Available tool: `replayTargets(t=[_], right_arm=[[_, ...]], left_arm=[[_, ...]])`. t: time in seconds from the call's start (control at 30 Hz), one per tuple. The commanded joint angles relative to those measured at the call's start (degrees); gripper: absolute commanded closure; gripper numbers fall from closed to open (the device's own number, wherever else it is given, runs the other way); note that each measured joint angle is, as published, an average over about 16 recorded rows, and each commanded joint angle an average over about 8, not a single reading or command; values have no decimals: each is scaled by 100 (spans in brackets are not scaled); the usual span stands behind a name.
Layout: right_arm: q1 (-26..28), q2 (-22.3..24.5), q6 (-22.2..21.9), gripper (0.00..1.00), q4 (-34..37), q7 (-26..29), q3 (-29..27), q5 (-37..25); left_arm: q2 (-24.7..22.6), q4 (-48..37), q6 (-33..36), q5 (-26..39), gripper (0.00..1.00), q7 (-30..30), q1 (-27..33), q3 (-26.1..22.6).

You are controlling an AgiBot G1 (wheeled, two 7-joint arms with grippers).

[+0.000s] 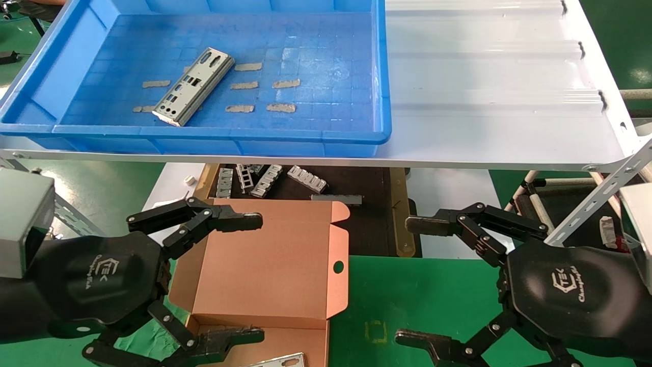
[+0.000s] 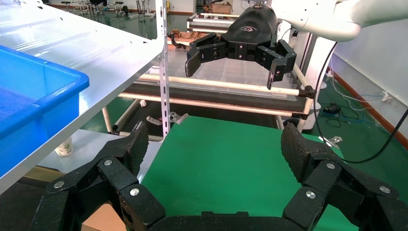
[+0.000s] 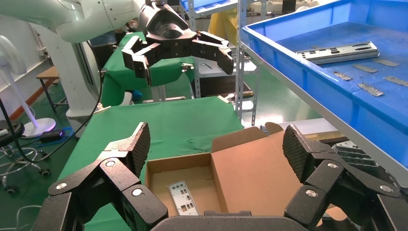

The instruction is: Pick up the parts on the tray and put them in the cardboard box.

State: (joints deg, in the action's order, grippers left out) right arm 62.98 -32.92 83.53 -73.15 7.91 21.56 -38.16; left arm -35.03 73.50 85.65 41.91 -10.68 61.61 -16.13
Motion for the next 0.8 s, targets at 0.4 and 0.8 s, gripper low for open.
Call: replayTargets(t=[0.4,0.8], right_arm=[[0,0,0,0,0,0,0,0],[0,0,0,0,0,0,0,-1]], left_arm=[[0,0,0,0,0,0,0,0],[0,0,0,0,0,0,0,0]])
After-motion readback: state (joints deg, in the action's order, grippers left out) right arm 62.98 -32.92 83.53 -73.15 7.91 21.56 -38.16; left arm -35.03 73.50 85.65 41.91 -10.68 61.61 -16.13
